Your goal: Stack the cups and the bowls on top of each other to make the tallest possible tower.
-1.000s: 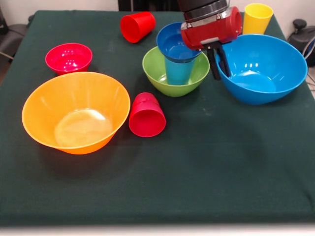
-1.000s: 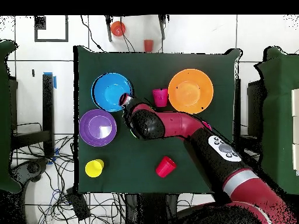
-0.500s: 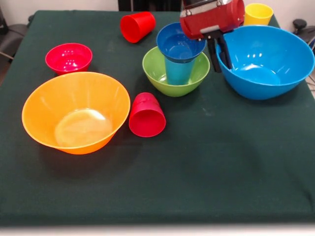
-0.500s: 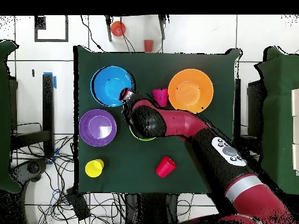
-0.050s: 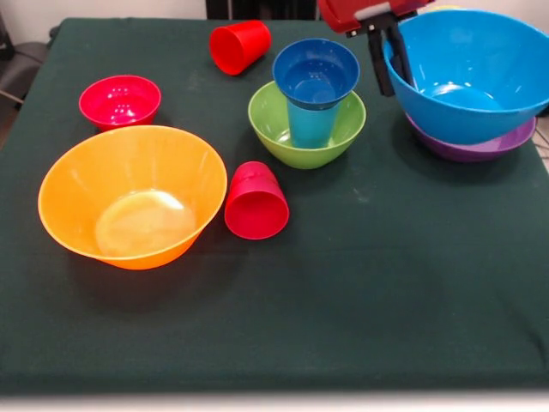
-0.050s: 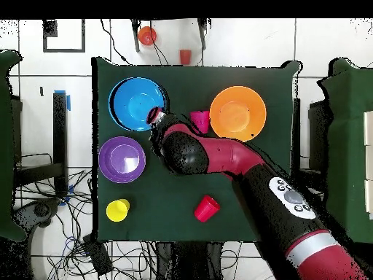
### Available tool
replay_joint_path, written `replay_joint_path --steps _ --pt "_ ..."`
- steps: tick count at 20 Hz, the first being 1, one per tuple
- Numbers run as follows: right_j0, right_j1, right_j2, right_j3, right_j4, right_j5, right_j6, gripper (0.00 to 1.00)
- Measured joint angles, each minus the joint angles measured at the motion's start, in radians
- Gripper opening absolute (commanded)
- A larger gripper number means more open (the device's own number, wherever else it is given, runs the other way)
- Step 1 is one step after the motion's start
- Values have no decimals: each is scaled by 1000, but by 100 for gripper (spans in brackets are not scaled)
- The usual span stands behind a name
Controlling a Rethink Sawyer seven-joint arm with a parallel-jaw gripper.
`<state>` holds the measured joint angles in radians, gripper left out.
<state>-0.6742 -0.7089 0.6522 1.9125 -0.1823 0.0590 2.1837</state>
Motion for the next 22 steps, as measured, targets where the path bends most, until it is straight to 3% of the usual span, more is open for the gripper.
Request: replay_joint_path --steps 14,22 --pt "-27 -9 4 74 2 2 0 0" --pt "-121 -23 12 134 2 41 0 0"
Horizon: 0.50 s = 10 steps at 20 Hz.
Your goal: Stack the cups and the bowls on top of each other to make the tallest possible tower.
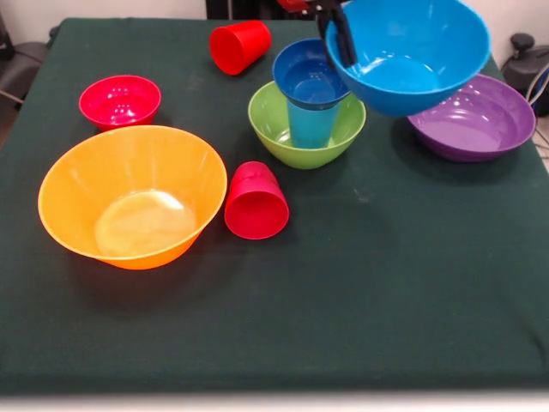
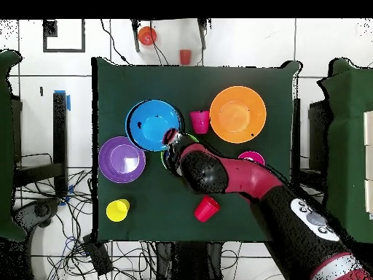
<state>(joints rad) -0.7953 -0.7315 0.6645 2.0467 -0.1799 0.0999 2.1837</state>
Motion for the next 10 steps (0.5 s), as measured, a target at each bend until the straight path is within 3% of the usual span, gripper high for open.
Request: replay_joint_path --steps 10 --pt "-86 -58 51 106 0 5 0 0"
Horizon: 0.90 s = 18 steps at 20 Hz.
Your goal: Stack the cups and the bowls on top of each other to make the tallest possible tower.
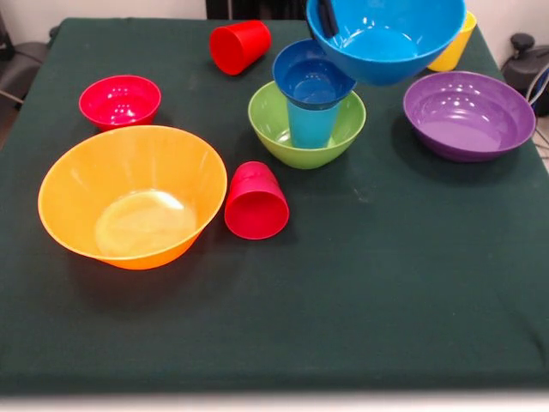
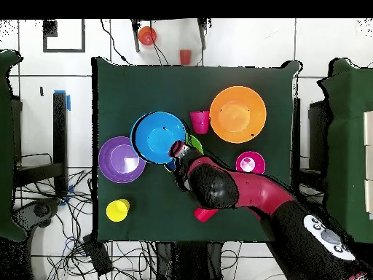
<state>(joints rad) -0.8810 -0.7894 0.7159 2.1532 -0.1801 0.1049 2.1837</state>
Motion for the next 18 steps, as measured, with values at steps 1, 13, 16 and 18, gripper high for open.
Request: replay_joint_path --steps 1,13,16,18 --pt "-3 -2 2 4 0 0 0 0" --pt "-49 -2 53 14 0 64 0 0" --pt "-72 -2 65 14 0 88 0 0" --pt "-83 -3 69 14 0 99 0 0"
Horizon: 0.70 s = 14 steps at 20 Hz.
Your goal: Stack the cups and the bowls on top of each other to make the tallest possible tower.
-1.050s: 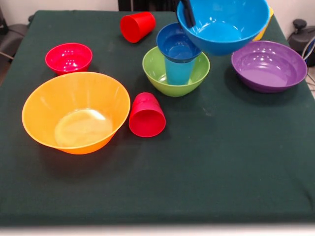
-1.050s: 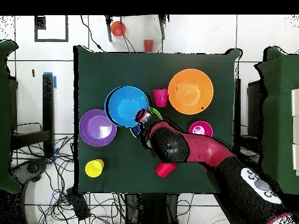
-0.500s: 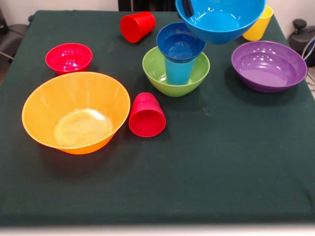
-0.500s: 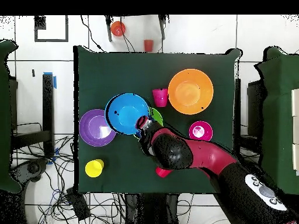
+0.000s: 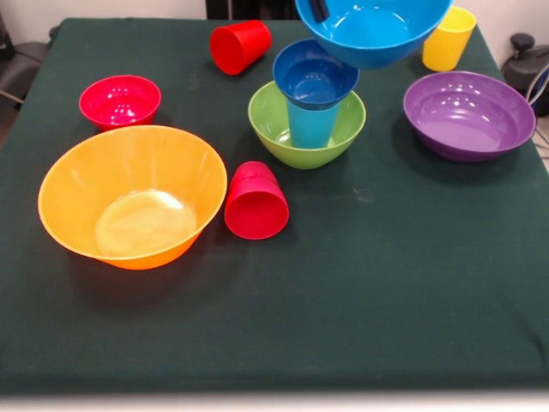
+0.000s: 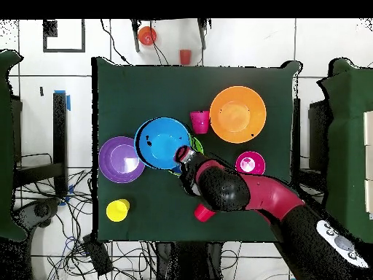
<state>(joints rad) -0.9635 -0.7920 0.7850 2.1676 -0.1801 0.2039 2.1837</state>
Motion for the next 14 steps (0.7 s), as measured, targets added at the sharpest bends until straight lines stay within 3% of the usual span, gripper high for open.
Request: replay_joint_path --steps 14 --pt "-22 -1 30 0 0 19 0 0"
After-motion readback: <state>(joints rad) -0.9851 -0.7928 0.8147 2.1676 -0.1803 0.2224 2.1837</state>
